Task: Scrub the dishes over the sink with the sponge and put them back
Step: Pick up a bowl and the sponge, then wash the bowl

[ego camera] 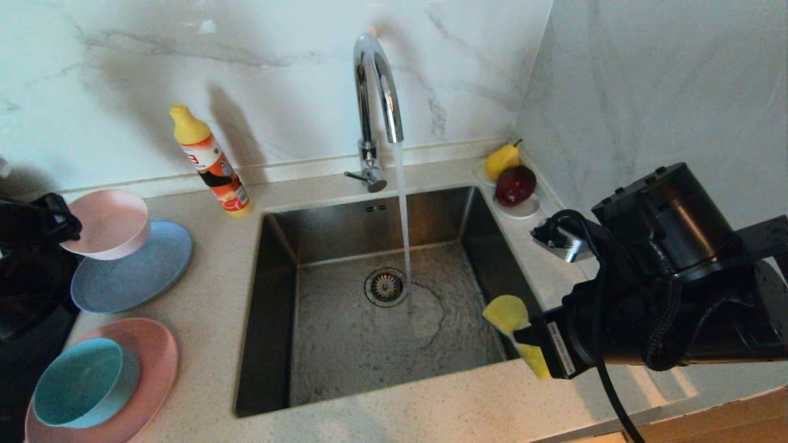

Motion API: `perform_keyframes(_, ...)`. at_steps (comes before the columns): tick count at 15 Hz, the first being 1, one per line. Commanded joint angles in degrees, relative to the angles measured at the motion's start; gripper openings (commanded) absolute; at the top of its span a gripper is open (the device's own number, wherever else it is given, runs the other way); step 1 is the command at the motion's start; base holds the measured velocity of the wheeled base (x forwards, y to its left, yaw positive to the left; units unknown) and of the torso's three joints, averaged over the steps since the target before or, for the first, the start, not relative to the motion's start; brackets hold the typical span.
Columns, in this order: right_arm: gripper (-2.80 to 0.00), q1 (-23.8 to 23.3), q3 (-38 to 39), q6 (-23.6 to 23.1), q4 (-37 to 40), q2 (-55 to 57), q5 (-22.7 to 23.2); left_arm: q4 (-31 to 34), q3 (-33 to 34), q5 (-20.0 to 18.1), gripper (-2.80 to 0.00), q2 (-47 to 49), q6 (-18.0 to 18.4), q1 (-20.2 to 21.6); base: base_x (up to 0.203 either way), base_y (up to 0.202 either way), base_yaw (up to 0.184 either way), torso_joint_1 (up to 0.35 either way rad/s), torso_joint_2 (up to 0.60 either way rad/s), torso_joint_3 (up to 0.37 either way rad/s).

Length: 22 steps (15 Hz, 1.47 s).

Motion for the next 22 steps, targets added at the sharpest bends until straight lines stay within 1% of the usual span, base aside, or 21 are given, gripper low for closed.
perform_keyframes(1,-2.80,0.07,0.00,0.11,0.19,-0.52,-0.02,4.36,-2.97,-0.09,-2.80,-6.48,0.02,0.42,0.000,0.000,0.000,0.000,0.00,0.000)
perform_keyframes(3,-2.80,0.16,0.16,0.11,0.17,-0.61,0.01,11.63,-7.40,-0.92,-2.80,-10.57,-0.10,0.33,0.000,0.000,0.000,0.000,0.00,0.000)
perform_keyframes(4,-2.80,0.27,0.35,0.11,0.11,-0.78,-0.01,15.51,-9.30,-2.40,-2.80,-12.52,-0.26,0.03,0.000,0.000,0.000,0.000,0.00,0.000)
perform_keyframes(5,-2.80,0.33,0.35,0.20,0.16,-0.87,-0.02,17.96,-10.34,-4.22,-2.80,-14.15,-0.38,-1.06,0.000,0.000,0.000,0.000,0.00,0.000)
perform_keyframes(6,-2.80,0.33,0.35,0.20,0.19,-1.05,-0.02,20.01,-10.97,-5.26,-2.80,-15.49,-0.47,-2.84,0.000,0.000,0.000,0.000,0.00,0.000)
perform_keyframes(7,-2.80,0.33,0.35,0.19,0.19,-1.19,-0.02,21.34,-11.18,-5.54,-2.80,-16.89,-0.58,-4.83,0.000,0.000,0.000,0.000,0.00,0.000)
perform_keyframes(8,-2.80,0.33,0.35,0.20,0.19,-1.31,-0.02,22.24,-11.19,-5.62,-2.80,-17.99,-0.75,-7.09,0.000,0.000,0.000,0.000,0.00,0.000)
perform_keyframes(10,-2.80,0.33,0.26,0.11,0.19,-1.31,-0.02,24.69,-11.19,-5.67,-2.80,-20.14,-1.02,-12.94,0.000,0.000,0.000,0.000,0.00,0.000)
perform_keyframes(13,-2.80,0.33,0.44,0.11,0.08,-1.22,-0.02,28.11,-10.90,-5.45,-2.80,-22.08,-1.82,-23.24,0.000,0.000,0.000,0.000,0.00,0.000)
perform_keyframes(15,-2.80,0.25,0.53,0.20,0.02,-1.31,-0.02,29.06,-10.06,-4.77,-2.80,-22.39,-3.02,-29.72,0.000,0.000,0.000,0.000,0.00,0.000)
perform_keyframes(16,-2.80,0.25,0.53,0.20,-0.07,-1.31,-0.02,29.13,-9.33,-3.41,-2.80,-22.20,-3.46,-33.16,0.000,0.000,0.000,0.000,0.00,0.000)
perform_keyframes(17,-2.80,0.25,0.44,0.20,-0.25,-1.40,-0.02,29.02,-8.48,-1.22,-2.80,-21.67,-3.83,-36.33,0.000,0.000,0.000,0.000,0.00,0.000)
perform_keyframes(19,-2.80,0.25,0.26,0.20,-0.34,-1.57,-0.02,28.15,-6.51,4.51,-2.80,-19.00,-5.29,-42.50,0.000,0.000,0.000,0.000,0.00,0.000)
perform_keyframes(20,-2.80,0.25,0.36,0.37,-0.42,-1.41,-0.02,26.47,-5.39,7.51,-2.80,-16.61,-6.69,-45.57,0.000,0.000,0.000,0.000,0.00,0.000)
perform_keyframes(22,-2.80,0.21,0.53,0.55,-0.42,-1.40,0.07,21.35,-4.16,11.34,-2.80,-11.86,-9.93,-49.79,0.000,0.000,0.000,0.000,0.00,0.000)
